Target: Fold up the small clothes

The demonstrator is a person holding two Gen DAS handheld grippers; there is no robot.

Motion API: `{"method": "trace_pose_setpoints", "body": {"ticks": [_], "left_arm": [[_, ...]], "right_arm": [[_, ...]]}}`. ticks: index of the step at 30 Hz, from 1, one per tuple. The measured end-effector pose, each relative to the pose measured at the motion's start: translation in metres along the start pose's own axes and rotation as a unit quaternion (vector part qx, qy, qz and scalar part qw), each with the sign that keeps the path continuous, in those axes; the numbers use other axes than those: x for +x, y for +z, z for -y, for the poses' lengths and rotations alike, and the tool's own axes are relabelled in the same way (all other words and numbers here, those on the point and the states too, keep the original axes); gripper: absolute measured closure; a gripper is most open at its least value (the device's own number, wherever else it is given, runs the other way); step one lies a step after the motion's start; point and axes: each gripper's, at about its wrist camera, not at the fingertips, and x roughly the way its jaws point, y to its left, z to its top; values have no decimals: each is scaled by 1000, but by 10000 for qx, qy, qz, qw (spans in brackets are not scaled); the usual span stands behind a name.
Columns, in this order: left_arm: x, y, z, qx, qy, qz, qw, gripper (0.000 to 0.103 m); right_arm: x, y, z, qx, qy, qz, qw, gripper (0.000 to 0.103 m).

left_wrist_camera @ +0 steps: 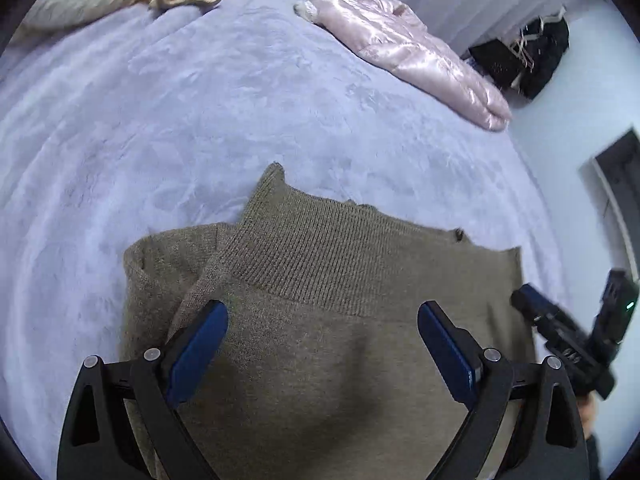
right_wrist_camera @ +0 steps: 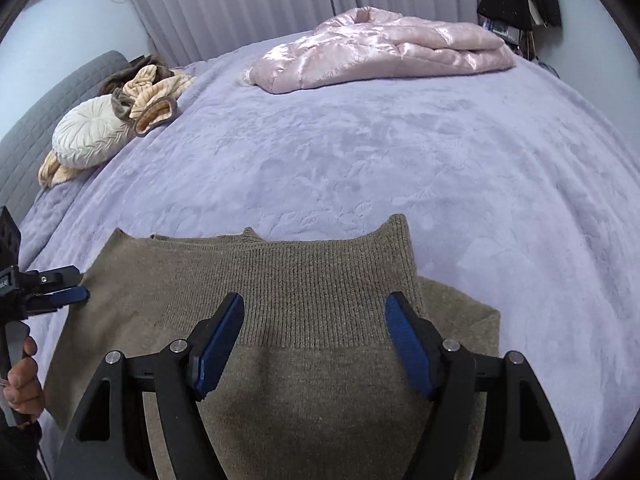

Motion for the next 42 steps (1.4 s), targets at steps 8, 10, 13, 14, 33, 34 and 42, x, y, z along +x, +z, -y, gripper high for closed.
{"method": "trace_pose_setpoints", "body": {"ticks": [8, 10, 13, 14, 33, 34, 42], "left_arm": [[10, -12, -11, 255, 704, -50, 9972, 7], [-6, -14, -6, 260, 744, 91, 9968, 7], [-45, -26, -7, 165, 563, 586, 9966, 7], [-59, -37, -13, 43, 509, 710, 9962, 7], [-59, -151, -72, -1118, 157, -21, 9936, 7], [-53, -152, -71, -1096, 238, -65, 9937, 7], [-37, -150, -50, -728, 555, 26, 9958, 1]], "right_arm": [[24, -9, 9, -189, -768, -534, 9954, 25], [16, -11, 18, -17, -886, -482, 9949, 25], [-11, -17, 22, 216, -1023, -282, 9941, 24], [-23, -20, 20, 308, -886, -169, 9954, 24], [-91, -92, -54, -303, -620, -348, 9970, 20], [-97, -88, -59, -333, -616, -300, 9971, 20], [-101, -57, -118, -669, -439, -414, 9959, 20]]}}
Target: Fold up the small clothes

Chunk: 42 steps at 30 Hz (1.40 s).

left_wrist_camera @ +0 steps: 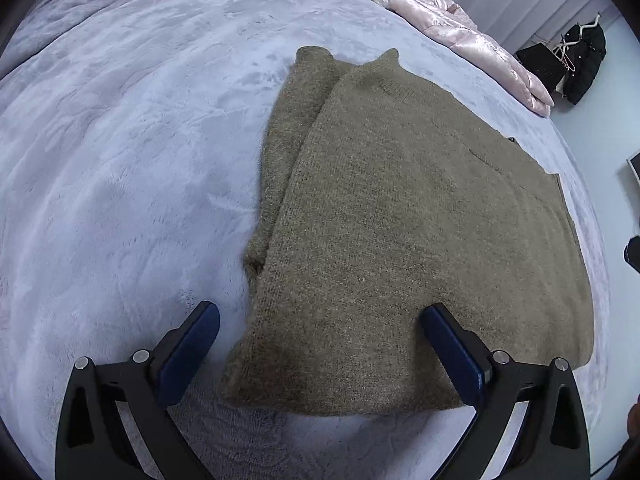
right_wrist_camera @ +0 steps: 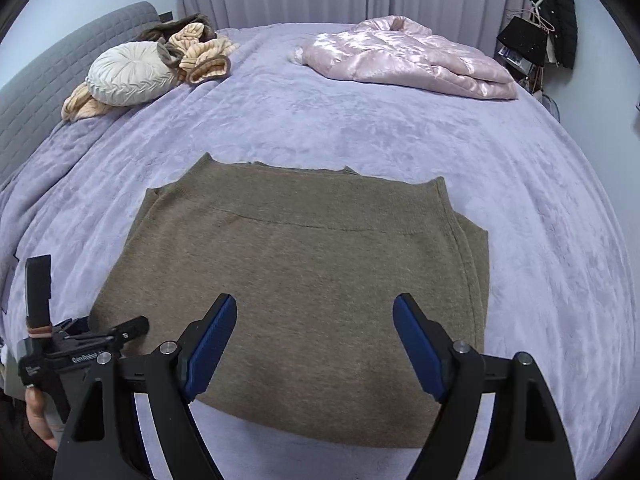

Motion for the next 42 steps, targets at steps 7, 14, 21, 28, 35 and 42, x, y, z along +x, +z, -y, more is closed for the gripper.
{"method": "trace_pose_setpoints", "body": {"ticks": [7, 14, 21, 28, 35, 42], "left_arm": [[4, 3, -2, 65, -149, 120, 9998, 1], [1, 3, -6, 105, -273, 198, 9994, 1], [-5, 0, -16, 109, -647, 232, 9976, 1], [0, -7, -12, 501, -1557, 89, 9865, 1], [-1, -14, -29, 313, -1890, 329, 9809, 1], [-5, -21, -37, 345, -1881, 395, 9807, 1]], "right_arm": [[40, 43, -68, -369, 75, -474, 9982, 20], [88, 73, -133, -728, 36, -937, 9929, 20], [113, 82, -170, -1006, 33, -1136, 9884, 20], [125, 86, -178, -1084, -23, -1231, 9865, 20], [128, 100, -179, -844, 81, -1238, 9887, 20], [149, 110, -208, -787, 151, -1428, 9865, 20]]}}
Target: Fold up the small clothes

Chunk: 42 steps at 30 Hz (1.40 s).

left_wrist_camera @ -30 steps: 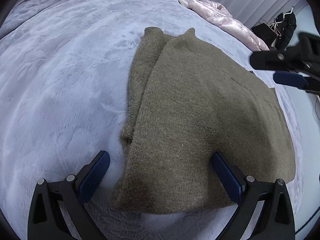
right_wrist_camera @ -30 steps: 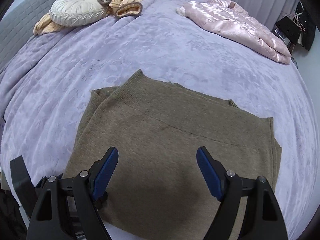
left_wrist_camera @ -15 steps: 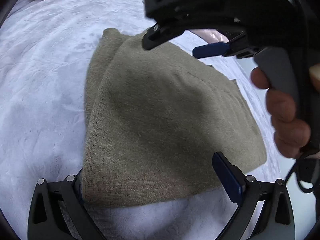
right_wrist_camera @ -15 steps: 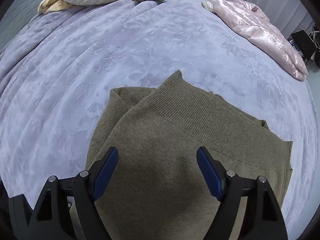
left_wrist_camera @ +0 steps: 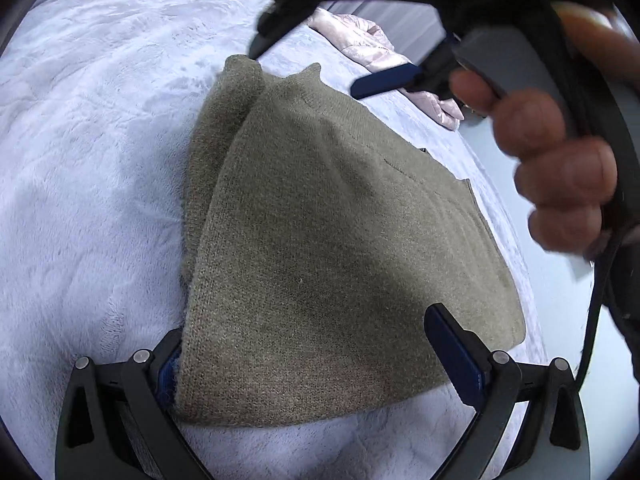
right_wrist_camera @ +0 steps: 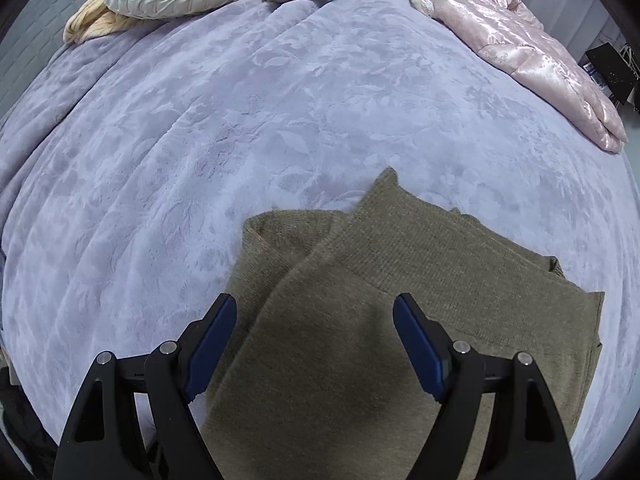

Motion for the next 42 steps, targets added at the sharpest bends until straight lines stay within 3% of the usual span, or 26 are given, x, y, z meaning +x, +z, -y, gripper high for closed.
{"method": "trace_pose_setpoints", "body": {"ticks": [7, 13, 19, 21, 23, 25, 27, 31, 33, 36, 37, 39, 42], "left_arm": [[2, -5, 8, 106, 107, 8, 9999, 1], [1, -10, 11, 191, 220, 37, 9996, 1], [6, -17, 29, 365, 444, 44, 9983, 2], [9, -17, 40, 373, 505, 62, 9980, 2], [9, -18, 43, 373, 565, 90, 9977, 2], [10, -18, 47, 345, 659, 93, 9972, 2], [17, -12, 56, 300, 835, 50, 9960, 2], [22, -10, 67, 324, 837, 88, 9959, 3], [18, -10, 65, 263, 741, 176, 9967, 13], [12, -7, 59, 49, 390, 267, 9989, 47], [11, -6, 55, -43, 215, 254, 9994, 64], [11, -5, 49, -293, -152, 163, 9993, 72], [11, -6, 51, -407, -226, 103, 9989, 77]], "right_arm": [[26, 20, -23, -246, -304, -423, 9983, 20], [51, 30, -24, -51, -486, -693, 9964, 20], [73, 31, -36, -446, -1067, -718, 9907, 20], [70, 29, -41, -739, -1147, -563, 9891, 35], [69, 27, -39, -817, -1290, -555, 9867, 62], [65, 29, -27, -594, -1148, -580, 9899, 70], [61, 32, -15, -286, -904, -612, 9936, 70], [66, 38, -15, -253, -821, -712, 9938, 56], [70, 38, -18, -382, -902, -716, 9926, 55], [74, 38, -25, -528, -1001, -714, 9910, 58], [74, 38, -28, -569, -1019, -683, 9908, 65], [69, 37, -29, -648, -1040, -624, 9905, 78], [54, 38, -11, -449, -659, -497, 9956, 83]]}}
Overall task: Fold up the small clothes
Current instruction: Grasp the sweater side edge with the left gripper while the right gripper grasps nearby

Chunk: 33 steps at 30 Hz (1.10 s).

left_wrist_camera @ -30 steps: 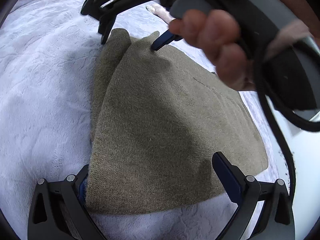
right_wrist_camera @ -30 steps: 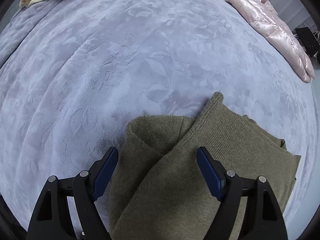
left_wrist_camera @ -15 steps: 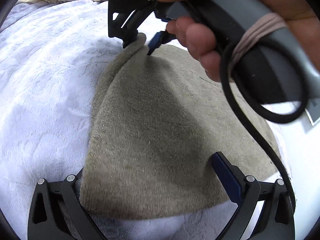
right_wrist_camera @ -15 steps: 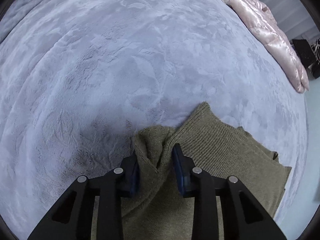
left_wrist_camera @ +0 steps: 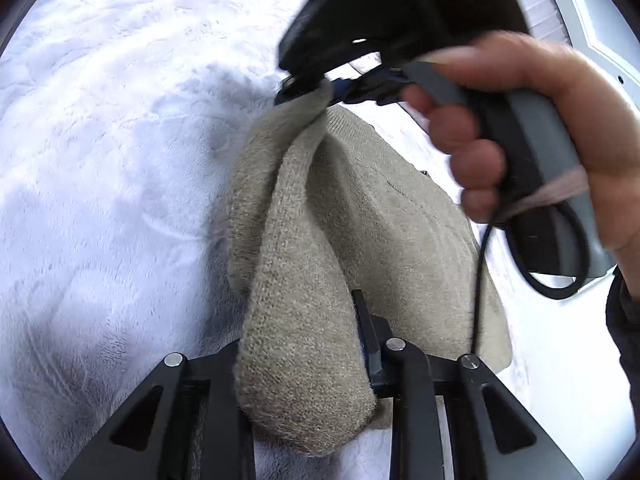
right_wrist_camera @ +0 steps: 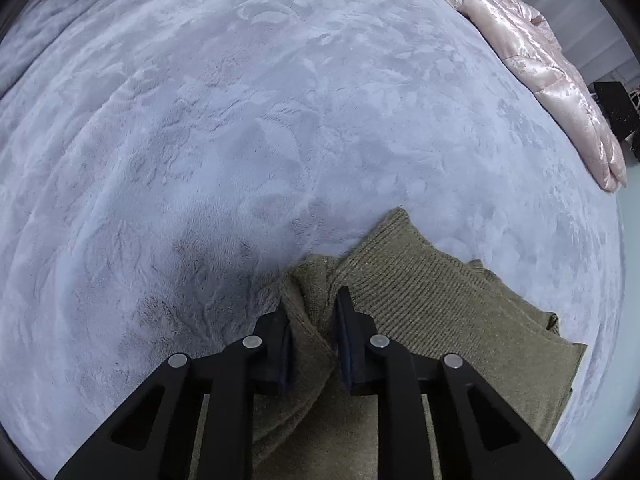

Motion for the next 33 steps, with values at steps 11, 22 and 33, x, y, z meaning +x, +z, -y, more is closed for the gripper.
{"method": "trace_pose_setpoints", "body": {"ticks": [11, 22, 33], "left_arm": [[0, 2, 79, 621, 1036, -67, 9927, 82], [19, -7, 173, 1280, 1984, -126, 9716, 82], [11, -6, 234, 1997, 2732, -135, 9409, 82]], "right_arm": [[-41, -17, 31, 168, 702, 586, 9957, 84], [-75, -43, 97, 478, 1105, 1054, 9871, 84], [-97, -77, 165, 925, 1531, 1417, 9736, 84]]}}
